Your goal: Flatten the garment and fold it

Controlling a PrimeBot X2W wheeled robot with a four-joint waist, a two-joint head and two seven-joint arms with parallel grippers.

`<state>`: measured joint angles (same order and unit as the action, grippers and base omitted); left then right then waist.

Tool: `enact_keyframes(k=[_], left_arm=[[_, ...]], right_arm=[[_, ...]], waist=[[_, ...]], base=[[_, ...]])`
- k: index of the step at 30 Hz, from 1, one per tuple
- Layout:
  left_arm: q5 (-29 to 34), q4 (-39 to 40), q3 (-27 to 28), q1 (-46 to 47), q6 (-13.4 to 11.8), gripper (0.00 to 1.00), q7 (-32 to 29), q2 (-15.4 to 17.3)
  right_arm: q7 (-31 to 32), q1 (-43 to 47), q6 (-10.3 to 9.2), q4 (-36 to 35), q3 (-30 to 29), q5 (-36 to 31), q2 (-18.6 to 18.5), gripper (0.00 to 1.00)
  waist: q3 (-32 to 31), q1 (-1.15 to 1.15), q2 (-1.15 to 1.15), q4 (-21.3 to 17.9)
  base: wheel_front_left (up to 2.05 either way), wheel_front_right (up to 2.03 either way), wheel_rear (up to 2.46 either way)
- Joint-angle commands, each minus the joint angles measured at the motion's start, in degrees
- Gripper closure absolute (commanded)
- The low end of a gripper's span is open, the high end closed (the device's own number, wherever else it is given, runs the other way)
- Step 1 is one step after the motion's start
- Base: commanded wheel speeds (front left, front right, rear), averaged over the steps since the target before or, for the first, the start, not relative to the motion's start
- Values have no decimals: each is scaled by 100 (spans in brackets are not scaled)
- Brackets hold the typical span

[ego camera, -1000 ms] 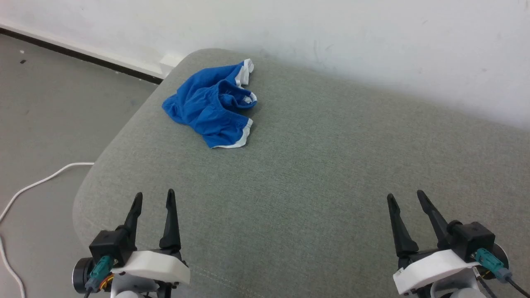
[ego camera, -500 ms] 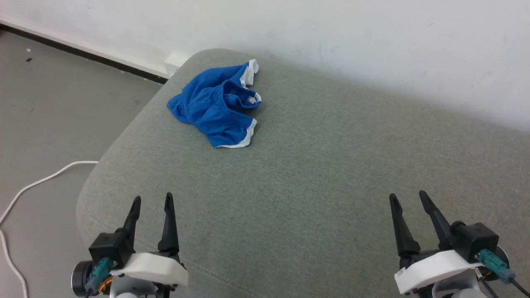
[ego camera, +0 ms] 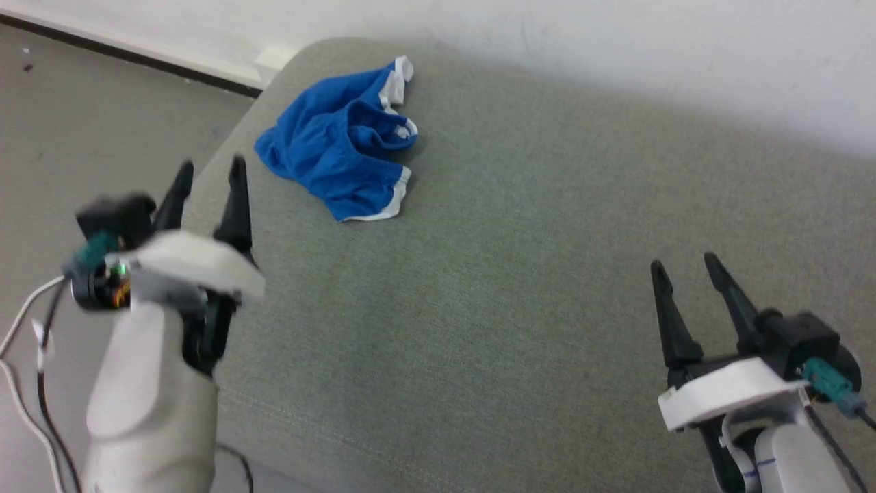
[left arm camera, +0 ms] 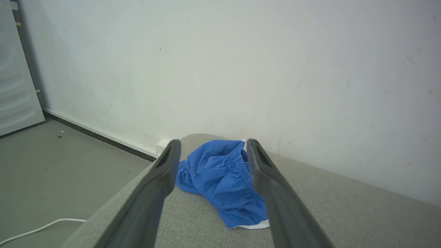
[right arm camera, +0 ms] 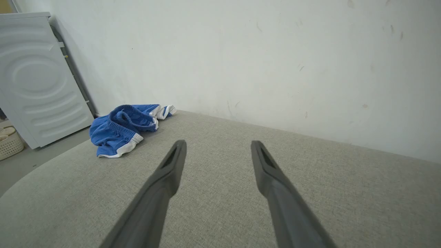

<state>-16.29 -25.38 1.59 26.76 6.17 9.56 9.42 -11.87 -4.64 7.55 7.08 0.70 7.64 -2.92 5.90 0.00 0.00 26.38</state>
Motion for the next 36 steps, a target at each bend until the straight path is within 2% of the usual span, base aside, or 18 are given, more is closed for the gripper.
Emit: enact_keyframes(k=[1, 8, 14, 18, 24, 29, 30, 31, 36], left_arm=[[-277, -209, 37, 360, 60, 0, -164, -15], [-1326, -1298, -122, 1961, 128, 0, -1411, 480], [-2092, -1886, -347, 2626, 130, 0, -2634, 840], [-2205, -2243, -548, 2860, 131, 0, -3277, 1017], [-2186, -2673, -684, 2967, 61, 0, -3649, 1058], [-2148, -2885, -741, 2980, -40, 0, -3567, 987], [-2121, -2879, -733, 3005, -67, 33, -3413, 997], [-2088, -2867, -729, 3031, -85, 100, -3242, 1010], [-1907, -2679, -722, 3285, -89, 100, -2309, 1129]], right_arm=[[75, -143, -6, -99, -5, -89, 4, 0], [378, -621, -6, -497, 51, -376, 4, 0], [517, -723, -6, -749, -62, -525, 4, 0], [588, -704, -6, -938, -169, -590, 4, 0], [645, -695, -6, -1094, -191, -649, 4, 0], [645, -688, -6, -1119, -217, -651, 4, 0], [645, -683, -6, -1108, -211, -645, 4, 0], [644, -681, -6, -1091, -201, -638, 4, 0], [546, -678, -6, -942, -100, -535, 4, 0]], waist=[[525, 0, 0, -188], [1517, 0, 0, -722], [2050, 0, 0, -1090], [2287, 0, 0, -1176], [2458, 0, 0, -1205], [2452, 0, 0, -1154], [2429, 0, 0, -1140], [2396, 0, 0, -1127], [2098, 0, 0, -1101]], base=[[0, 0, 0], [0, 0, 0], [0, 0, 0], [0, 0, 0], [0, 0, 0], [0, 0, 0], [0, 0, 0], [0, 0, 0], [0, 0, 0]])
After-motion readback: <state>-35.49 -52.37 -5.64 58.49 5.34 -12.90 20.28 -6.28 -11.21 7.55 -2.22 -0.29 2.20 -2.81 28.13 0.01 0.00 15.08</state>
